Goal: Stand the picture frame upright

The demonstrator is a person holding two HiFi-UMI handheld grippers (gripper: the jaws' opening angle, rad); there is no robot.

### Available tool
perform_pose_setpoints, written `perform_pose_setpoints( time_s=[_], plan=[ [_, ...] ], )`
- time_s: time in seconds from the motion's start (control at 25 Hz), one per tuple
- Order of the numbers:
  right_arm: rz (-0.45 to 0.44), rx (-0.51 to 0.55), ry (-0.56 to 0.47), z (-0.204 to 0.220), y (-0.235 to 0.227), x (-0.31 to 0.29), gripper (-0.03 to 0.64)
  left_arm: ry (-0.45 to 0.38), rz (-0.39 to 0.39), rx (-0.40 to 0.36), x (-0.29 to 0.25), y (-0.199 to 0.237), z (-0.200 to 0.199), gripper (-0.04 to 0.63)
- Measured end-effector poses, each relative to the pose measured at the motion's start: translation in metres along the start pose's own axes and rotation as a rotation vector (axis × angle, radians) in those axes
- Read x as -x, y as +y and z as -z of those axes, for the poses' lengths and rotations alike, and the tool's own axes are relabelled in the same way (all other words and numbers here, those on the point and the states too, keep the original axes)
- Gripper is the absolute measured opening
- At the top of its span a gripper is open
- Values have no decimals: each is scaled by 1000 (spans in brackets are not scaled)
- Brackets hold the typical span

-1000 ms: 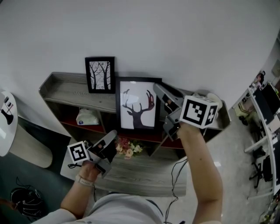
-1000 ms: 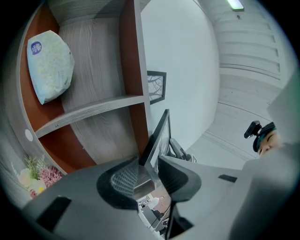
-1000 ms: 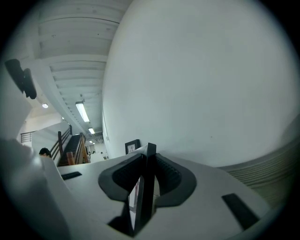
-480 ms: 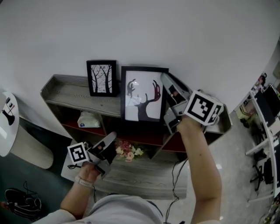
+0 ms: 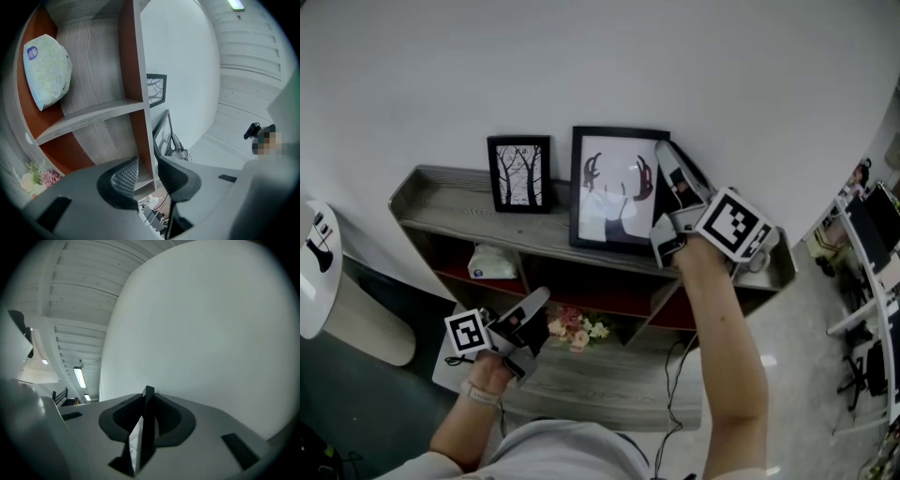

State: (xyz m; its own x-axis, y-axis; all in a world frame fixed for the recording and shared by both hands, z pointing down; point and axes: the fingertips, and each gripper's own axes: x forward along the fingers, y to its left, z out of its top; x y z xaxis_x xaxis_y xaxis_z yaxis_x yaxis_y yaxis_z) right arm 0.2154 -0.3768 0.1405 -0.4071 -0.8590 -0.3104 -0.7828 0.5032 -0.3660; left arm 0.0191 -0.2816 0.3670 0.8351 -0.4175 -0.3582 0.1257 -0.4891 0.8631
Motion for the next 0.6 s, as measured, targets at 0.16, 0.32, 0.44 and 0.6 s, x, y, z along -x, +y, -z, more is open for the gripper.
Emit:
perform_pose_setpoints(
  time_s=[0.16, 0.32, 0.44, 0.6],
  plan=[
    [-11, 21, -57, -3, 0, -1, 84, -2, -6, -2, 2, 0, -2, 118],
    [-29, 71, -112, -3, 2, -1, 84, -2, -9, -5, 6, 1, -3, 118],
    [-37, 94, -128, 0, 1, 1, 86, -2, -9, -3, 6, 1, -4, 118],
    [-32, 137, -122, 6, -4, 3, 89, -2, -12, 3, 6, 3, -4, 118]
  ],
)
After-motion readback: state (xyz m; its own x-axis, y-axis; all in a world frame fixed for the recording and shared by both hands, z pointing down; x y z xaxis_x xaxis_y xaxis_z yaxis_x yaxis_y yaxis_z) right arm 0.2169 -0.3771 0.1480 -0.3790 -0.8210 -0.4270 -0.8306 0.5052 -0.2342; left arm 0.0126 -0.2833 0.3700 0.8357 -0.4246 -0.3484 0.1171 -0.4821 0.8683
